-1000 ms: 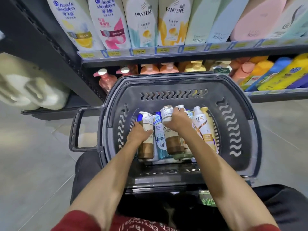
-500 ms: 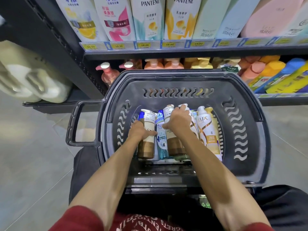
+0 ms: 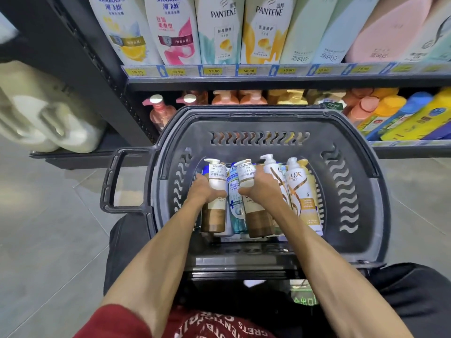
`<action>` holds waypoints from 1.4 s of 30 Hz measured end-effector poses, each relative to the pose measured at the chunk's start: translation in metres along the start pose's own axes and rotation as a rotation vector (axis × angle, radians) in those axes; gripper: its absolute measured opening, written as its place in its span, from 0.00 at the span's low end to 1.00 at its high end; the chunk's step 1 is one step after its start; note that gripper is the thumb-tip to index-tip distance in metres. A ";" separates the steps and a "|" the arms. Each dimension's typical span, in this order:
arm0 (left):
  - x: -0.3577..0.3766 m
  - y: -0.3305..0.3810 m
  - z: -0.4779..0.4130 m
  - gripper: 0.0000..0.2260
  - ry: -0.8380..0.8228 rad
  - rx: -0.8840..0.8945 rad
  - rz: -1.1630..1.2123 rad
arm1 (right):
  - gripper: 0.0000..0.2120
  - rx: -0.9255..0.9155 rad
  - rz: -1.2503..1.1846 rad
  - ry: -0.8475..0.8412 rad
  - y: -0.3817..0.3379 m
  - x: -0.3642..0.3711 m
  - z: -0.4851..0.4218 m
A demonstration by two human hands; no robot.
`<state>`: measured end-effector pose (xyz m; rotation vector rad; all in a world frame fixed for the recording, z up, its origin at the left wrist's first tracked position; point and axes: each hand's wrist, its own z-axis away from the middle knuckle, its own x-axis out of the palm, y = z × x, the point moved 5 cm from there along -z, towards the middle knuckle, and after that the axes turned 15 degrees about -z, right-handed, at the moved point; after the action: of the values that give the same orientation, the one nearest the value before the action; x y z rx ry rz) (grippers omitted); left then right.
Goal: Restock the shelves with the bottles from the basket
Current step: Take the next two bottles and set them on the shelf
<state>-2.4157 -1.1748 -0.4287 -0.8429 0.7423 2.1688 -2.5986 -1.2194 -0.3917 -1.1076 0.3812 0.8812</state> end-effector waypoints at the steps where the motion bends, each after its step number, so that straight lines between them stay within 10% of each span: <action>1: -0.001 0.000 0.001 0.46 -0.006 0.002 0.006 | 0.31 0.011 -0.064 -0.006 0.002 -0.002 -0.001; 13: -0.032 0.001 0.040 0.38 0.026 0.053 0.183 | 0.14 0.018 -0.421 0.112 -0.011 -0.060 0.025; 42: -0.538 0.130 0.436 0.31 0.271 0.612 0.541 | 0.34 -0.285 -0.893 0.328 -0.411 -0.465 0.308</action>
<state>-2.3664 -1.1563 0.2743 -0.6539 1.8286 2.0689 -2.6129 -1.2086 0.3007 -1.5065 -0.0033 -0.0453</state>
